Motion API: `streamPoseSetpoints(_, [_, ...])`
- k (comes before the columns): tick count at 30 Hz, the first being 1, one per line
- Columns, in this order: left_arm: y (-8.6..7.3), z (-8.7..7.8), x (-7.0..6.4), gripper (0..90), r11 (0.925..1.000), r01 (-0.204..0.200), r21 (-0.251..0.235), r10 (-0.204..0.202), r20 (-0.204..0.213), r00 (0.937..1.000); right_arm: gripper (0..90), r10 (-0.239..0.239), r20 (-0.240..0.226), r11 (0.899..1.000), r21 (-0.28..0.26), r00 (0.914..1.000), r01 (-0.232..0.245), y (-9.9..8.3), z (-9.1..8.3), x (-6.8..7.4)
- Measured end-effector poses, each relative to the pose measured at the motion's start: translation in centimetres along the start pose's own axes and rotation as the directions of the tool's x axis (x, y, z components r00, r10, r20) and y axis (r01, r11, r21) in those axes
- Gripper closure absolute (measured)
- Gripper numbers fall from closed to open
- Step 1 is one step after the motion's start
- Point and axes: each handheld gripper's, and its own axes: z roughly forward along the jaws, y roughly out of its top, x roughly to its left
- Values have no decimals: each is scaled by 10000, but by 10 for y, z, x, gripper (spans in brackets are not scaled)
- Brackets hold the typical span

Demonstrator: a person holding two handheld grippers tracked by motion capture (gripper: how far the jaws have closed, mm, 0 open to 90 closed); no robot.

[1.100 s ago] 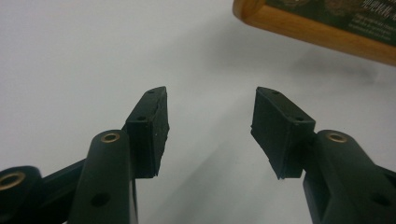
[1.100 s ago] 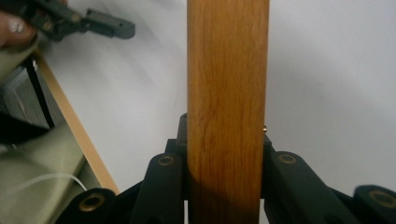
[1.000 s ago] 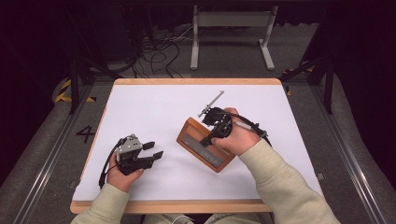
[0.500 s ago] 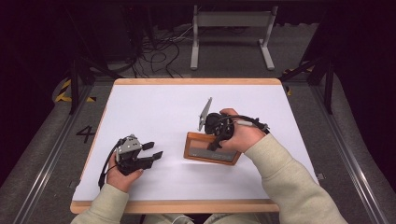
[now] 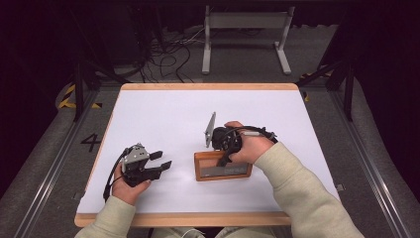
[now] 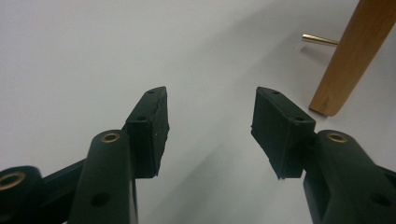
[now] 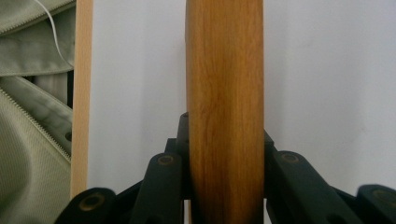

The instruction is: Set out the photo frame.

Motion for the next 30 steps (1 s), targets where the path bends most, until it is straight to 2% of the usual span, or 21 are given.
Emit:
streamPoseSetpoints(5, [0, -1, 0, 462, 10000, -36, 24, 36, -27, 10000, 687, 922, 315, 9952, -369, 9952, -910, -4, -2, -4])
streamPoseSetpoints(7, [0, -1, 0, 462, 10000, -22, 29, 22, -32, 10000, 657, 1195, 490, 9923, -378, 9916, -1177, -5, -3, -6])
streamPoseSetpoints(9, [0, -1, -1, 462, 10000, 31, -6, -31, -45, 10000, 619, 1616, 695, 9861, -492, 9844, -1585, -7, -3, -7])
streamPoseSetpoints(10, [0, -1, -1, 462, 10000, 31, -6, -31, -45, 10000, 619, 1616, 695, 9861, -492, 9844, -1585, -7, -3, -7])
streamPoseSetpoints(11, [-1, -1, 0, 462, 10000, 31, -14, -31, -46, 10000, 581, 1911, 913, 9808, -569, 9773, -1865, -8, -4, -9])
streamPoseSetpoints(12, [-1, -1, 0, 461, 10000, 37, 5, -37, -35, 10000, 470, 2245, 1145, 9735, -712, 9677, -2174, -10, -4, -10])
streamPoseSetpoints(13, [-1, -1, 0, 461, 10000, 51, -29, -51, -39, 10000, 417, 2482, 1326, 9669, -946, 9596, -2370, -11, -5, -11])
streamPoseSetpoints(15, [-1, -2, 1, 461, 10000, 11, -11, -11, -78, 10000, 338, 2699, 1553, 9578, -1443, 9503, -2485, -15, -9, -11])
streamPoseSetpoints(16, [-1, -2, 1, 461, 10000, -1, 15, 1, -63, 10000, 309, 2768, 1653, 9547, -1597, 9466, -2513, -17, -11, -11])
streamPoseSetpoints(18, [-1, -3, 0, 460, 9999, 97, -27, -97, -38, 9999, 268, 3003, 1943, 9451, -1929, 9338, -2637, -20, -15, -8])
streamPoseSetpoints(19, [-1, -3, 0, 459, 9999, 97, -27, -97, -38, 9999, 268, 3003, 1943, 9451, -1929, 9338, -2637, -20, -15, -8])
streamPoseSetpoints(22, [0, -4, -2, 452, 10000, 76, -41, -76, -25, 10000, 226, 3244, 2366, 9295, -2592, 9158, -2623, -29, -22, -2])
streamPoseSetpoints(24, [0, -5, -3, 444, 10000, -26, -30, 26, -22, 10000, 216, 3447, 2549, 9165, -2996, 9034, -2651, -36, -28, 4])
streamPoseSetpoints(26, [-1, -7, -4, 435, 10000, 51, -52, -51, -12, 10000, 213, 3745, 2723, 8958, -3530, 8863, -2701, -48, -34, 13])
streamPoseSetpoints(27, [-1, -8, -5, 430, 9999, 105, -79, -105, -47, 9999, 211, 3993, 2800, 8779, -3914, 8730, -2760, -57, -37, 19])
streamPoseSetpoints(28, [-1, -10, -5, 427, 9999, 110, -94, -111, -42, 9999, 210, 4092, 2836, 8692, -4102, 8673, -2759, -62, -39, 21])
streamPoseSetpoints(29, [-2, -11, -6, 424, 9998, 158, -132, -158, -65, 9999, 210, 4347, 2835, 8513, -4391, 8548, -2872, -71, -40, 26])
streamPoseSetpoints(30, [-2, -12, -5, 420, 9999, 88, -110, -89, -62, 9999, 208, 4483, 2827, 8391, -4602, 8480, -2901, -78, -41, 30])
